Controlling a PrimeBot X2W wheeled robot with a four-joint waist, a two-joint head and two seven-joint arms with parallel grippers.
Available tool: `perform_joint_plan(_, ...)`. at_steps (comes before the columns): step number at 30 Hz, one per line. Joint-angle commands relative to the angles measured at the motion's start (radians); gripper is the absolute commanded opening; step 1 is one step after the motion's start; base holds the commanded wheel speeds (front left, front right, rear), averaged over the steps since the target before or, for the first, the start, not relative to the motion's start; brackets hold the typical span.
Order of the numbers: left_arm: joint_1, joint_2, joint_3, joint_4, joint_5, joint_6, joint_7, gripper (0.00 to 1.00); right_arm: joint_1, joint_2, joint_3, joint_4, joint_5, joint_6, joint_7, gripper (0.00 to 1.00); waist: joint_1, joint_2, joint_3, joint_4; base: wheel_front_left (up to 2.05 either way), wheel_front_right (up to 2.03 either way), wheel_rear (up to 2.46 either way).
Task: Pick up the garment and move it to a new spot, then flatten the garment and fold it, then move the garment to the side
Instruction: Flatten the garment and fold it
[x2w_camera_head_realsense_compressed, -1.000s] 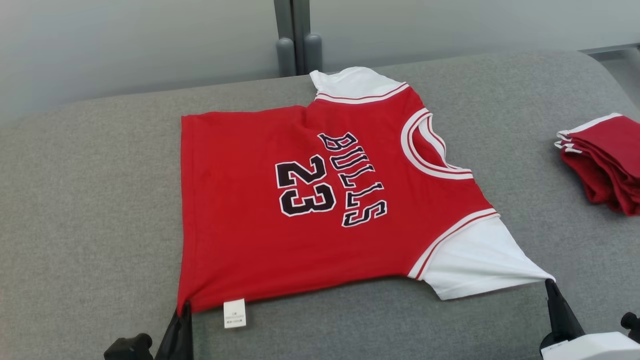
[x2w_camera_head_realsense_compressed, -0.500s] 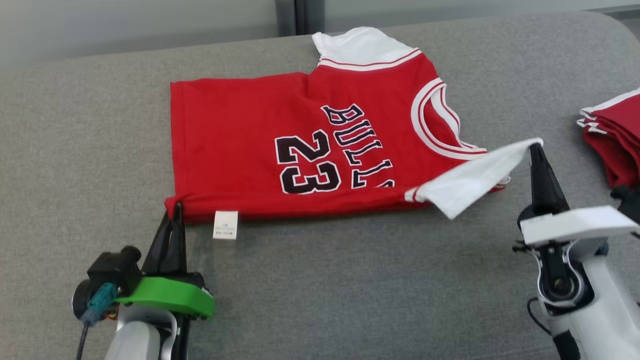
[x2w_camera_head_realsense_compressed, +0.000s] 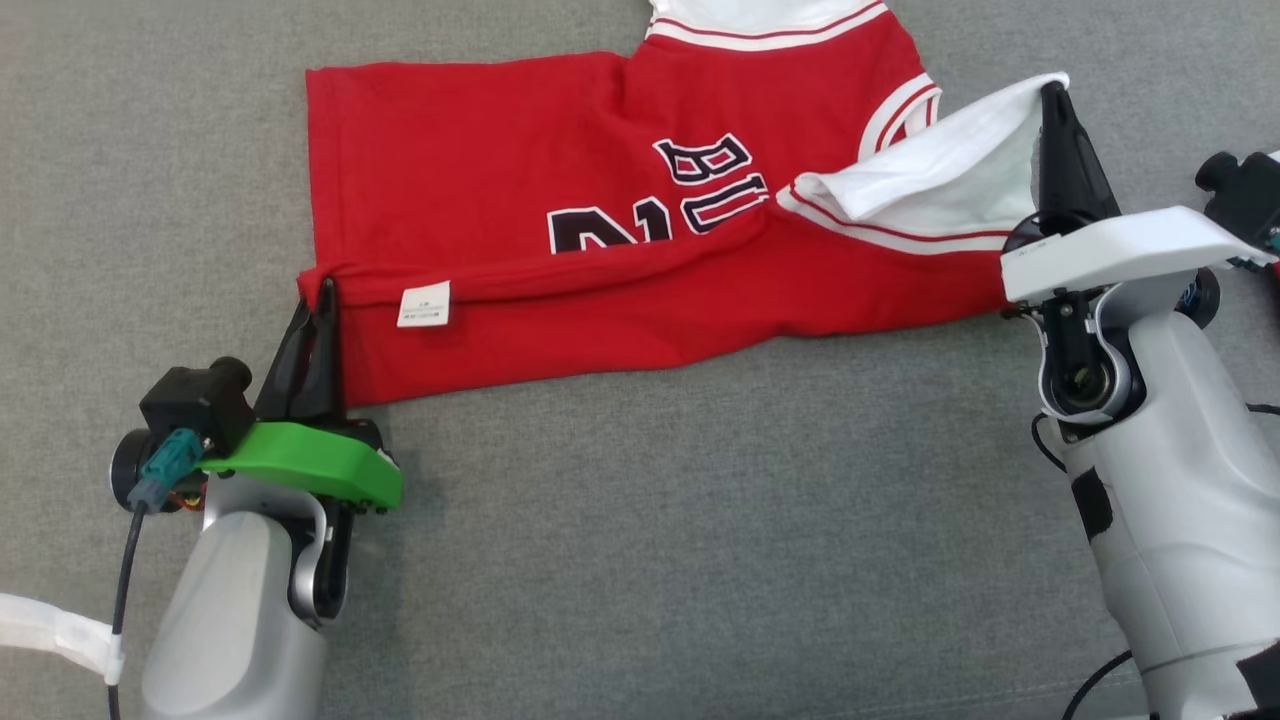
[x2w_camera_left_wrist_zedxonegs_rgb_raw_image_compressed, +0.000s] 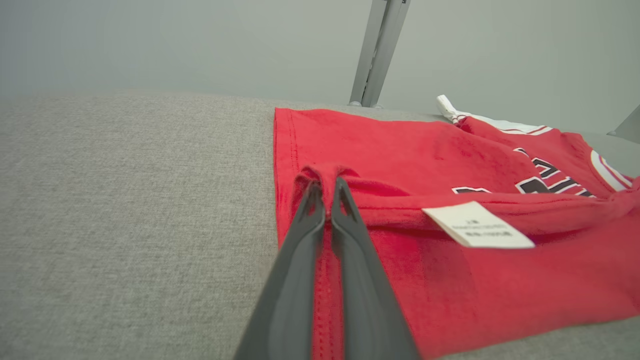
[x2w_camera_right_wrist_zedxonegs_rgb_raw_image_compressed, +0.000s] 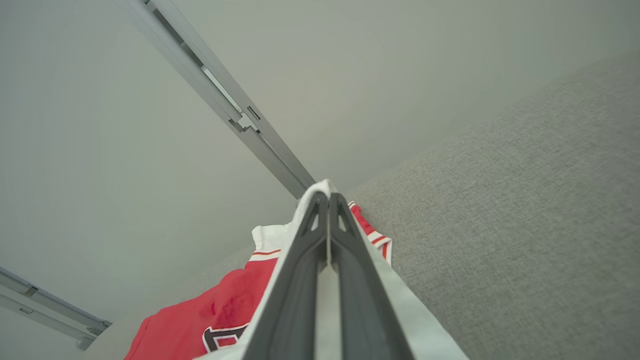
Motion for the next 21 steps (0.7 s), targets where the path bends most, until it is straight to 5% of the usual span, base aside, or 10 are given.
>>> perform_joint_plan(1, -0.024, 0.008, -0.001, 0.009, 0.001, 0.003, -0.003, 0.0, -0.02, -0.001, 0.006, 0.021, -0.012, 0.0, -0.007, 0.0, 0.0, 0.0, 0.028, 0.007, 0.0, 0.0, 0.0)
perform_joint_plan(3, -0.042, 0.008, -0.004, 0.024, -0.003, 0.003, -0.003, 0.0, -0.042, -0.001, 0.014, 0.055, -0.026, 0.0, -0.014, 0.0, 0.0, 0.0, 0.037, 0.008, 0.0, 0.0, 0.0)
perform_joint_plan(5, -0.053, 0.005, 0.013, 0.035, 0.001, 0.003, -0.003, 0.64, -0.059, -0.004, 0.009, 0.084, -0.046, 0.0, -0.023, 0.79, 0.0, 0.0, 0.04, 0.01, 0.0, 0.0, 0.0)
perform_joint_plan(6, -0.056, 0.0, 0.023, 0.036, 0.012, 0.003, -0.003, 1.0, -0.065, -0.013, 0.017, 0.092, -0.073, 0.0, -0.029, 1.0, 0.0, 0.0, 0.041, 0.011, 0.0, 0.0, 0.0)
perform_joint_plan(21, 0.066, -0.048, 0.066, 0.028, 0.042, 0.003, -0.003, 1.0, 0.192, -0.029, -0.067, -0.021, -0.432, 0.0, -0.042, 1.0, 0.0, 0.0, 0.014, 0.008, 0.0, 0.0, 0.0)
